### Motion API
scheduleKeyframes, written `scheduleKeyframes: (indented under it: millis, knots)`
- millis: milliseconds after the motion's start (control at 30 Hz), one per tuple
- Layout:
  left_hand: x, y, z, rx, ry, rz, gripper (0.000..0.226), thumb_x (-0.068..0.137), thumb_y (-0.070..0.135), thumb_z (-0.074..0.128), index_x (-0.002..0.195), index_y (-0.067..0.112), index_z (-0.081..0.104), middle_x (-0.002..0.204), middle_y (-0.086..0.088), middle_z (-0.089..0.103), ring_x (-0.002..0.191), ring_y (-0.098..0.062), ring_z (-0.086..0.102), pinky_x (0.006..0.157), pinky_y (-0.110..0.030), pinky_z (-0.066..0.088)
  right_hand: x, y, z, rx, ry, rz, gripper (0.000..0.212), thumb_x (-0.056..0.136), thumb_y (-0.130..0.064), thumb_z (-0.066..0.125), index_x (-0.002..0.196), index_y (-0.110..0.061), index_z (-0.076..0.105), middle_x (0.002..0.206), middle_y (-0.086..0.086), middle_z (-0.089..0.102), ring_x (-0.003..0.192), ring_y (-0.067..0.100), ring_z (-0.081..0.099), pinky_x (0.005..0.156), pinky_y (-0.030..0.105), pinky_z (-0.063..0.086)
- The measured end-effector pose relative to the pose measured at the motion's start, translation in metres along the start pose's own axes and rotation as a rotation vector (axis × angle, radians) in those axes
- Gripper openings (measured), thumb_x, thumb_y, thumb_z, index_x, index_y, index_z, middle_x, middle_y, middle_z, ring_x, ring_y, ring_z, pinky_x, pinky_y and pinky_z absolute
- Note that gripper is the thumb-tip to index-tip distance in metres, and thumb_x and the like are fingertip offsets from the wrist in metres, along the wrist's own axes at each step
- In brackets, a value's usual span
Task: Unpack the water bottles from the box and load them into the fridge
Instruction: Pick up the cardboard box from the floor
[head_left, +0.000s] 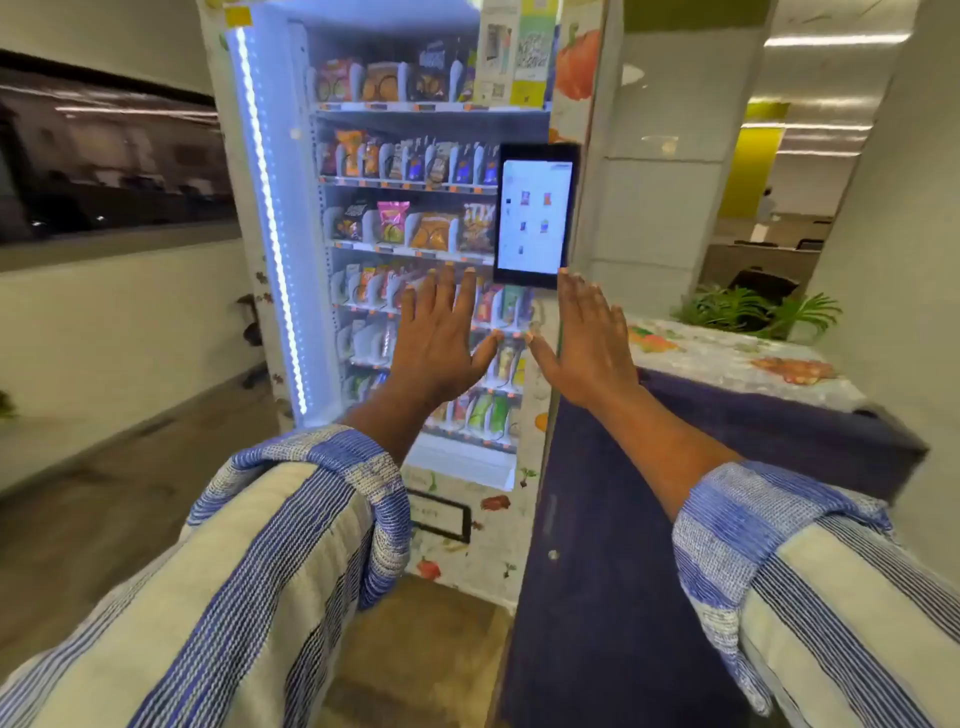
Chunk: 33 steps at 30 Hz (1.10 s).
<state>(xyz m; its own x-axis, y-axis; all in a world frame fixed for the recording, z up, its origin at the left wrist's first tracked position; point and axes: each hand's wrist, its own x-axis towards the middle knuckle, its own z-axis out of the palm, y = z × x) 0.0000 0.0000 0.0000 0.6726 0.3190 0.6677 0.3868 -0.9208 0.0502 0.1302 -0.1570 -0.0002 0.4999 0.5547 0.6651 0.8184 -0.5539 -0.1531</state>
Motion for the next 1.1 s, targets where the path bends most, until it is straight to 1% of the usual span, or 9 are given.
scheduleKeyframes:
  millis: [100,233,300,567,667,733,867,1000,1100]
  knots:
    - [-0.04,-0.024,-0.004,0.077,-0.064,-0.056,0.083,0.094,0.065,0.026,0.157,0.011,0.017,0.162,-0.017,0.018,0.149,-0.036,0.016,0.119,-0.054,0.012,-0.024,-0.029,0.019,0.047,-0.062,-0.043,0.083,0.096,-0.058,0.043,0.159,-0.017,0.007,0.165,0.01,0.013,0.151,0.031,0.014,0.12,0.053,0.012]
    - [-0.1,-0.064,-0.008,0.132,-0.15,-0.124,0.082,0.096,0.063,0.028,0.158,0.013,0.008,0.165,-0.014,0.008,0.151,-0.034,0.008,0.121,-0.053,0.007,-0.063,-0.075,0.057,0.14,-0.179,-0.099,0.083,0.098,-0.06,0.041,0.159,-0.02,0.001,0.166,0.006,0.005,0.152,0.03,0.005,0.121,0.054,0.008]
    - [-0.129,-0.085,-0.009,0.161,-0.199,-0.167,0.082,0.096,0.064,0.026,0.158,0.013,0.005,0.165,-0.013,0.005,0.151,-0.033,0.005,0.121,-0.053,0.007,-0.082,-0.101,0.076,0.179,-0.228,-0.123,0.082,0.098,-0.059,0.039,0.159,-0.019,0.001,0.166,0.007,0.005,0.152,0.03,0.005,0.121,0.054,0.007]
    - [-0.248,-0.191,0.014,0.159,-0.328,-0.351,0.083,0.094,0.065,0.029,0.156,0.011,0.015,0.162,-0.015,0.017,0.149,-0.034,0.015,0.12,-0.054,0.014,-0.149,-0.216,0.176,0.21,-0.47,-0.179,0.082,0.098,-0.061,0.034,0.159,-0.018,-0.002,0.166,0.007,0.003,0.152,0.028,0.004,0.122,0.052,0.006]
    - [-0.295,-0.235,0.032,0.139,-0.394,-0.395,0.083,0.093,0.064,0.029,0.155,0.011,0.018,0.161,-0.016,0.02,0.147,-0.035,0.019,0.119,-0.054,0.017,-0.176,-0.261,0.219,0.223,-0.548,-0.17,0.083,0.097,-0.062,0.036,0.158,-0.017,0.004,0.165,0.008,0.01,0.151,0.03,0.011,0.12,0.054,0.013]
    - [-0.327,-0.265,0.045,0.128,-0.465,-0.422,0.085,0.091,0.065,0.025,0.155,0.01,0.019,0.161,-0.017,0.02,0.147,-0.036,0.02,0.118,-0.055,0.017,-0.196,-0.29,0.247,0.226,-0.601,-0.164,0.082,0.096,-0.062,0.035,0.158,-0.017,0.005,0.165,0.008,0.012,0.151,0.029,0.013,0.119,0.056,0.016]
    - [-0.391,-0.314,0.078,0.128,-0.616,-0.452,0.089,0.087,0.067,0.017,0.155,0.009,0.018,0.161,-0.017,0.019,0.147,-0.036,0.019,0.117,-0.054,0.016,-0.238,-0.335,0.302,0.224,-0.669,-0.156,0.081,0.097,-0.06,0.037,0.158,-0.015,0.007,0.164,0.01,0.016,0.149,0.03,0.017,0.119,0.052,0.017]
    - [-0.463,-0.341,0.125,0.122,-0.737,-0.536,0.092,0.084,0.068,0.012,0.156,0.01,0.018,0.161,-0.016,0.019,0.147,-0.035,0.018,0.117,-0.054,0.016,-0.29,-0.354,0.365,0.259,-0.778,-0.148,0.083,0.096,-0.06,0.039,0.158,-0.016,0.006,0.164,0.007,0.016,0.15,0.03,0.015,0.12,0.052,0.014]
    - [-0.528,-0.35,0.169,0.112,-0.815,-0.606,0.088,0.087,0.066,0.018,0.155,0.01,0.019,0.161,-0.016,0.021,0.146,-0.035,0.02,0.117,-0.054,0.018,-0.338,-0.354,0.419,0.261,-0.881,-0.193,0.084,0.096,-0.06,0.038,0.158,-0.016,0.005,0.164,0.007,0.015,0.15,0.03,0.015,0.12,0.051,0.013]
